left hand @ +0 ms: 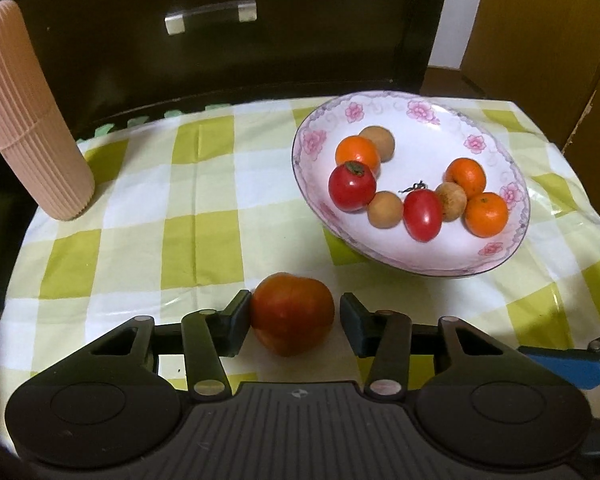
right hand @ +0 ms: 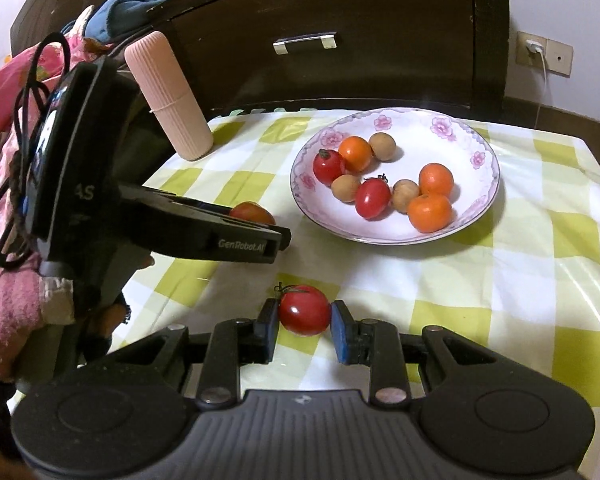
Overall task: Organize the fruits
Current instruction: 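Grasp the large red tomato with the left tool while the right tool holds the cherry tomato, then carry both tomatoes over the white bowl with both tools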
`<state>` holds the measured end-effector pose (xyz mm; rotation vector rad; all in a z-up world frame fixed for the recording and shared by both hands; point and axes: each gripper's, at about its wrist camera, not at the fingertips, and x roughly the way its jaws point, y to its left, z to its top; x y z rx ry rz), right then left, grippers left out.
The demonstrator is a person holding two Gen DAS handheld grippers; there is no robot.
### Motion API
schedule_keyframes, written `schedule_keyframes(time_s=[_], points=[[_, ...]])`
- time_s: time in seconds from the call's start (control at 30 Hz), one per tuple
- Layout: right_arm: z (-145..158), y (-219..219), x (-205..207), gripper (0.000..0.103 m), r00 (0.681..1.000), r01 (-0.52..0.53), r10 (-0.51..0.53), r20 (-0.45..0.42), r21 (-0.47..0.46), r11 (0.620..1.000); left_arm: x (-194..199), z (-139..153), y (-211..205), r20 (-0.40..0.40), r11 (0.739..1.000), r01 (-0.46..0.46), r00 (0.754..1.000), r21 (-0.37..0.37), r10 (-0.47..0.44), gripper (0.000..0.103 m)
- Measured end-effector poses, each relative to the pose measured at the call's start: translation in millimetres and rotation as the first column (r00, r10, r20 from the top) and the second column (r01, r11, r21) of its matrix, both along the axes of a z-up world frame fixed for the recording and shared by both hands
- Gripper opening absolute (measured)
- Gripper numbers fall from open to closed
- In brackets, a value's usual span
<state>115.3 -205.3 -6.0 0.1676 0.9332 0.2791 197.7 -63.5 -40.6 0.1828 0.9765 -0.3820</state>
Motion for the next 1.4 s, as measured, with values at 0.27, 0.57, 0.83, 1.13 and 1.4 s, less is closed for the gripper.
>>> schedule_keyframes(time_s=[0.27, 0.57, 0.83, 1.13, 1.4], points=[[-2.4, -7.2, 4.9, 0.028, 1.000, 0.027, -0.027, -0.004, 0.003, 1.000, 1.4, -1.0, 1.3, 0.004, 1.000, -0.009, 1.000, -0.009, 0.010, 0.051], [-2.3, -9.8, 6.8, 0.029, 0.999, 0.044, -0.044, 0.011, -0.006, 0.999, -8.7, 6.9, -2.3, 0.008, 0.999, 0.036, 0.999, -0.026, -0.036, 0.051], [-1.8, -13.9, 9.9, 0.029, 0.997, 0.070, -0.070, 0.019, -0.015, 0.997, -19.2, 13.3, -7.2, 0.004, 0.997, 0.068, 0.998, -0.040, -0.068, 0.051], [-6.6, -14.0, 10.2, 0.029, 0.997, 0.078, -0.078, 0.007, -0.044, 0.996, -35.9, 12.1, -9.0, -0.008, 0.993, 0.118, 0.993, -0.018, -0.118, 0.051], [-17.8, -9.3, 11.4, 0.029, 0.998, 0.055, -0.056, -0.017, -0.074, 0.996, -39.6, 3.4, -6.9, -0.018, 0.992, 0.128, 0.992, 0.008, -0.128, 0.051]])
